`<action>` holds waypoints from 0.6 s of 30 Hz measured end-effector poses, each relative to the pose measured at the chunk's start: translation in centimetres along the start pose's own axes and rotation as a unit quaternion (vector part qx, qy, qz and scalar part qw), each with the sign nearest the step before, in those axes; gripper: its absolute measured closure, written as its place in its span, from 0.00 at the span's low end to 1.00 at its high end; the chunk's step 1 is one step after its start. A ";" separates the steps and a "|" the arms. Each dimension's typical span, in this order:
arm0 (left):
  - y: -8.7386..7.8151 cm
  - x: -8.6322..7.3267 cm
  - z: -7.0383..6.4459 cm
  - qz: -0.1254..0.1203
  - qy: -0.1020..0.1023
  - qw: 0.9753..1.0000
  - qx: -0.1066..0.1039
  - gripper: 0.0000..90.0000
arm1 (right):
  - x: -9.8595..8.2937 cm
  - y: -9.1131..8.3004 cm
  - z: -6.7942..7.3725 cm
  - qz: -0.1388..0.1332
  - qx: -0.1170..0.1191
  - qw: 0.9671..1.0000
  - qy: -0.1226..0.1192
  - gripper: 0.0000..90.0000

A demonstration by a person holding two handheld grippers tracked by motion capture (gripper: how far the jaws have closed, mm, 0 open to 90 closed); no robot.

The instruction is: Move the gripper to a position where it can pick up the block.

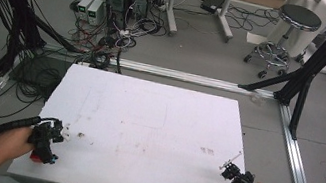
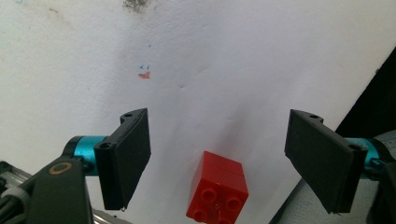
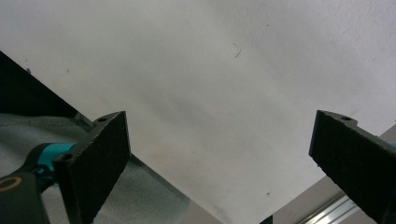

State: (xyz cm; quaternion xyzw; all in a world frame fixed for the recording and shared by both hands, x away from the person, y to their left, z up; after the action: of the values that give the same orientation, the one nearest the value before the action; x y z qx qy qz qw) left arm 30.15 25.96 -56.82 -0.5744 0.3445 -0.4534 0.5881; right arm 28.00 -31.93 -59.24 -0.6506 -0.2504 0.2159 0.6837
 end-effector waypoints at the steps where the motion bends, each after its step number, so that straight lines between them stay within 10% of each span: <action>1: 0.0 -0.1 0.0 -0.001 0.005 1.000 -0.003 0.25 | 0.0 0.0 0.0 0.000 0.001 1.000 0.000 0.05; 18: -0.5 -1.3 0.0 -0.007 0.076 0.997 -0.028 0.25 | 0.0 0.0 0.1 -0.002 0.005 1.000 -0.002 0.05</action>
State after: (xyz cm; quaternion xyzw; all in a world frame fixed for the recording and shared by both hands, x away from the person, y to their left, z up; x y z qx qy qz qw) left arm 29.67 27.18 -56.51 -0.5569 0.3964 -0.4898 0.5411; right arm 27.92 -31.91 -59.22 -0.6460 -0.2517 0.2171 0.6872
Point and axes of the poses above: each handheld gripper's, and its own axes: y roughly forward along the jaws, x roughly out of its top, z roughly to its left, the point moved 9 cm from there along y, roughly forward along the jaws, and after that the axes turned 2 degrees about y, right-handed, at the moved point
